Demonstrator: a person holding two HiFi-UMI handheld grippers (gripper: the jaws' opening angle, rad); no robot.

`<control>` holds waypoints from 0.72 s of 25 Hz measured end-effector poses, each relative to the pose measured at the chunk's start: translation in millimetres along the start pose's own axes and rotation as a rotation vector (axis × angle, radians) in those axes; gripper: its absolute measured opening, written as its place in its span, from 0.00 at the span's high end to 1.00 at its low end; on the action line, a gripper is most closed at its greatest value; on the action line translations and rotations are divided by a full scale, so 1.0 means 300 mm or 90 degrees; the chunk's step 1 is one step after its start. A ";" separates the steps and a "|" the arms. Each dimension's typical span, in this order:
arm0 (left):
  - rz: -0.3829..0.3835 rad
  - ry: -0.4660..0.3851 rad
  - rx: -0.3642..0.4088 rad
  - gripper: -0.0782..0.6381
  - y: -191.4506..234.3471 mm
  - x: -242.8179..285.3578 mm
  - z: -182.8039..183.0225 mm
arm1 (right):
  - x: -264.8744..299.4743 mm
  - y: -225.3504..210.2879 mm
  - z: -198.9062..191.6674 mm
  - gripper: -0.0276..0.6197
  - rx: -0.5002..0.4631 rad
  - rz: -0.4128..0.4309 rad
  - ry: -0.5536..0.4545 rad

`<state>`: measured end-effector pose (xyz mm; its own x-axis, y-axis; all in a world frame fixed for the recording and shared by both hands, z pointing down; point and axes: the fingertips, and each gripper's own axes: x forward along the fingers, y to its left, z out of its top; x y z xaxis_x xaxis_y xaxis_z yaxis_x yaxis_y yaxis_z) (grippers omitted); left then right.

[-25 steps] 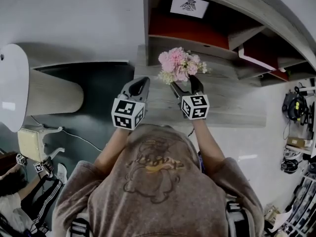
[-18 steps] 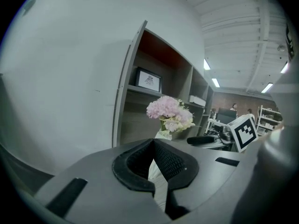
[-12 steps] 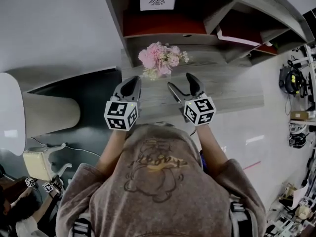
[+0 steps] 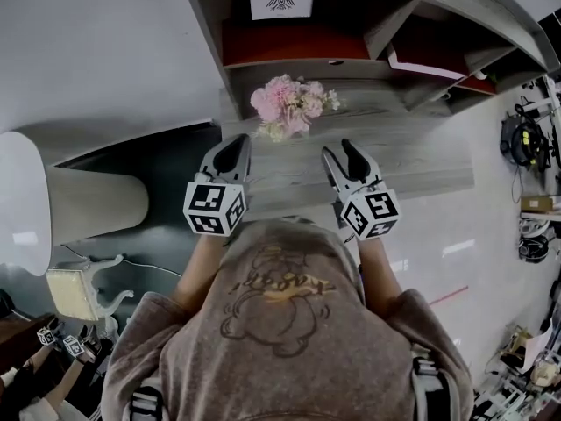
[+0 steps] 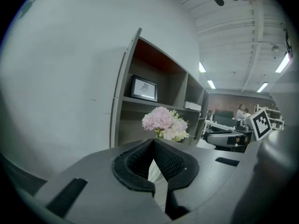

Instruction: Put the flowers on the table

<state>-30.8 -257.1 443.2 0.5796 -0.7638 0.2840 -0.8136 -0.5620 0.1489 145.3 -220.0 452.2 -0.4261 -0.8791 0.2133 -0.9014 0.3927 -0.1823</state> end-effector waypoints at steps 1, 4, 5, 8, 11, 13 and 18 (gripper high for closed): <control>0.002 -0.001 0.001 0.87 0.003 -0.003 0.000 | 0.001 0.002 0.003 0.71 0.000 -0.003 -0.007; 0.008 -0.010 0.005 0.87 0.007 -0.013 0.002 | 0.006 0.004 0.015 0.81 -0.006 -0.009 -0.027; 0.009 -0.015 0.006 0.87 0.008 -0.017 0.003 | 0.009 0.003 0.022 0.83 -0.009 -0.012 -0.033; 0.011 -0.028 0.004 0.87 0.013 -0.026 0.002 | 0.011 -0.002 0.044 0.95 -0.015 -0.025 -0.050; 0.013 -0.044 0.003 0.87 0.017 -0.031 -0.001 | 0.012 -0.001 0.045 0.96 -0.024 -0.028 -0.055; 0.013 -0.056 0.008 0.87 0.020 -0.033 -0.005 | 0.017 0.000 0.032 0.96 -0.025 -0.027 -0.052; 0.011 -0.071 0.017 0.87 0.027 -0.041 -0.042 | 0.039 0.002 -0.024 0.96 -0.043 -0.024 -0.034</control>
<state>-45.2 -248.3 452.9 0.5681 -0.8031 0.1796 -0.8229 -0.5556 0.1188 139.3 -228.0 461.3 -0.3894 -0.9058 0.1669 -0.9204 0.3756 -0.1090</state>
